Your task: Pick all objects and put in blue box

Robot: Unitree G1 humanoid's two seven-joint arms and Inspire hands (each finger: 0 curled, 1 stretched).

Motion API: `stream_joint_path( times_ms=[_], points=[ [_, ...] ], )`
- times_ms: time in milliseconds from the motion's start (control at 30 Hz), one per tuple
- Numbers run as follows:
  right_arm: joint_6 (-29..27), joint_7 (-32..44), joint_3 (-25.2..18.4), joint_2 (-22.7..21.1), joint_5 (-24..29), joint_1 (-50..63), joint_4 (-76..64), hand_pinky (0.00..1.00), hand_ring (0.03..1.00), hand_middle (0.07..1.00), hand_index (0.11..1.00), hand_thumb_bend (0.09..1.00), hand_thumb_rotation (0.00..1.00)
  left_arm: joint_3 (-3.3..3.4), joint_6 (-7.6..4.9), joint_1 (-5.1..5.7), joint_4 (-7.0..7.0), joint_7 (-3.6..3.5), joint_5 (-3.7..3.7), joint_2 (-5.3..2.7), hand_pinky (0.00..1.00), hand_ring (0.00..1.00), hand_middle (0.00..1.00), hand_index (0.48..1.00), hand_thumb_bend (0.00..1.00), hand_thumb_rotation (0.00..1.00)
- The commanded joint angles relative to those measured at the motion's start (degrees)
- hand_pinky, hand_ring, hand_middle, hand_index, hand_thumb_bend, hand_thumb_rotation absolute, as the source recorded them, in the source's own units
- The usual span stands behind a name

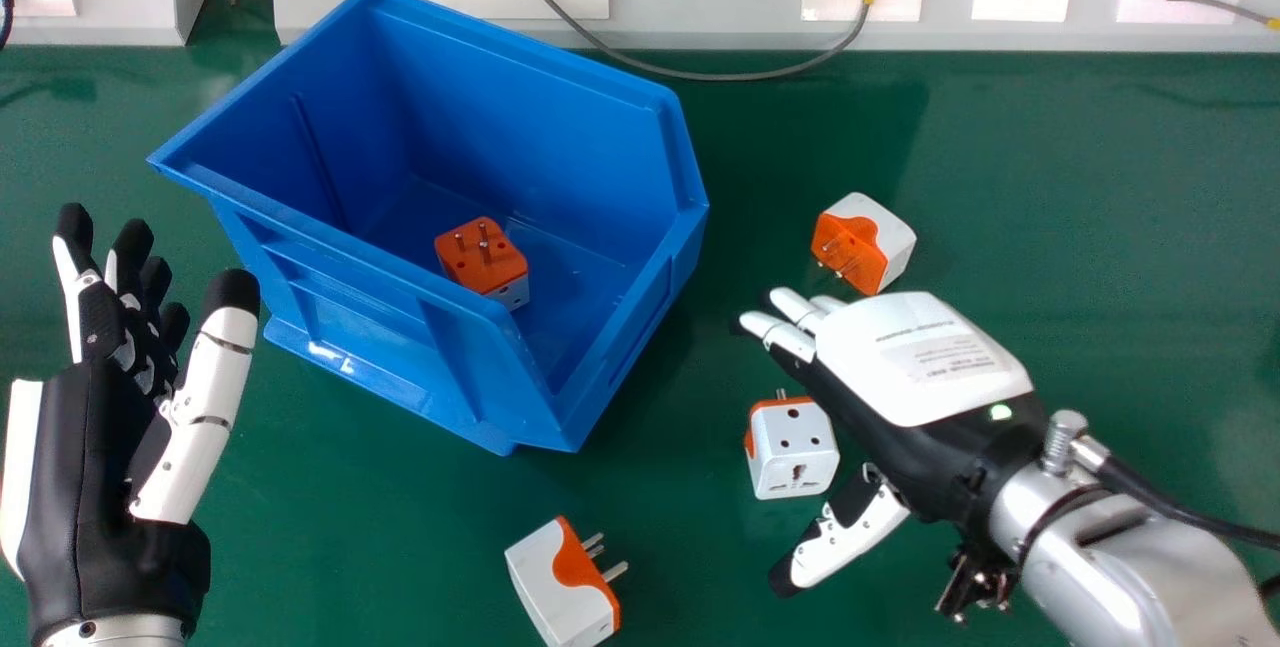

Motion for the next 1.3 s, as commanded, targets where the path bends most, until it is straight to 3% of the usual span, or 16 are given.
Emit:
stream_joint_path(
  times_ms=[0, 233, 300, 400, 467, 533, 600, 633, 733, 800, 967, 1100, 1167, 1267],
  points=[
    [-0.24, -1.94, 0.59, 0.7, -1.11, -2.25, 1.92, 0.82, 0.907, 0.934, 0.876, 0.923, 0.33, 0.25, -1.28, -0.16, -1.33, -0.15, -0.07, 0.25, 1.0, 1.0, 1.0, 1.0, 0.46, 0.52],
    [-0.13, -5.99, 3.25, 2.64, -2.19, -5.85, 12.12, 0.77, 0.865, 0.883, 0.824, 0.858, 0.25, 0.29, -0.94, 0.13, -1.97, -0.17, -0.09, 0.12, 1.0, 1.0, 1.0, 1.0, 0.47, 0.51],
    [-0.57, -9.59, 3.25, 3.77, -1.44, -6.47, 15.54, 0.72, 0.82, 0.84, 0.786, 0.818, 0.18, 0.3, -0.84, 0.22, -2.16, -0.14, -0.03, 0.14, 1.0, 1.0, 1.0, 1.0, 0.47, 0.51],
    [-1.59, -15.81, 2.96, 5.24, -0.08, -7.2, 20.1, 0.57, 0.671, 0.71, 0.669, 0.763, 0.02, 0.32, -0.59, 0.36, -2.45, -0.12, 0.0, 0.21, 1.0, 1.0, 1.0, 1.0, 0.44, 0.51],
    [-0.9, -18.32, 2.82, 6.48, 0.6, -8.04, 22.91, 0.44, 0.508, 0.586, 0.571, 0.616, 0.01, 0.22, -0.22, 0.36, -2.78, -0.07, -0.11, 0.16, 1.0, 1.0, 1.0, 1.0, 0.45, 0.51],
    [-1.09, -19.87, 2.6, 7.09, 1.64, -8.67, 24.86, 0.33, 0.407, 0.512, 0.558, 0.533, 0.0, 0.2, -0.17, 0.29, -2.78, -0.09, -0.19, 0.11, 1.0, 1.0, 1.0, 1.0, 0.46, 0.51],
    [-0.35, -18.54, 2.72, 7.32, 2.79, -9.91, 26.49, 0.27, 0.347, 0.461, 0.547, 0.512, 0.0, 0.1, -0.61, 0.24, -2.62, 0.09, 0.46, 0.08, 1.0, 1.0, 1.0, 1.0, 0.47, 0.51],
    [-0.04, -18.04, 2.78, 7.34, 3.2, -10.38, 26.96, 0.23, 0.309, 0.405, 0.513, 0.498, 0.08, 0.04, -0.74, 0.19, -2.55, 0.09, 0.54, 0.08, 1.0, 1.0, 1.0, 1.0, 0.47, 0.51],
    [-0.45, -19.29, 2.62, 6.91, 4.1, -10.41, 27.13, 0.15, 0.218, 0.286, 0.477, 0.487, 0.15, -0.02, -0.5, 0.06, -2.5, 0.12, 0.23, 0.03, 1.0, 1.0, 1.0, 1.0, 0.46, 0.52],
    [-0.93, -20.16, 2.32, 6.7, 4.84, -10.19, 27.21, 0.14, 0.2, 0.267, 0.473, 0.486, 0.16, 0.08, -0.69, -0.09, -2.21, 0.29, 0.4, 0.05, 1.0, 1.0, 1.0, 1.0, 0.45, 0.51],
    [-1.03, -20.2, 2.27, 6.34, 5.96, -10.15, 27.24, 0.18, 0.26, 0.336, 0.477, 0.486, 0.16, 0.09, -0.75, -0.08, -2.35, 0.61, 1.1, 0.3, 1.0, 1.0, 1.0, 1.0, 0.48, 0.52],
    [-0.92, -20.27, 2.54, 6.12, 6.36, -10.23, 27.23, 0.18, 0.269, 0.344, 0.477, 0.486, 0.16, 0.04, -0.78, -0.07, -2.36, 0.72, 1.2, 0.33, 1.0, 1.0, 1.0, 1.0, 0.48, 0.52],
    [-0.97, -20.57, 2.43, 6.21, 6.82, -9.84, 26.88, 0.19, 0.269, 0.344, 0.476, 0.485, 0.16, 0.03, -0.27, -0.33, -2.69, 0.74, 0.85, 0.33, 1.0, 1.0, 1.0, 1.0, 0.47, 0.52],
    [0.07, -19.51, 2.22, 6.43, 7.05, -9.26, 25.3, 0.19, 0.278, 0.358, 0.477, 0.484, 0.16, -0.12, 0.1, -0.42, -3.04, 0.81, 1.27, 0.51, 1.0, 1.0, 1.0, 1.0, 0.45, 0.53]
  ],
)
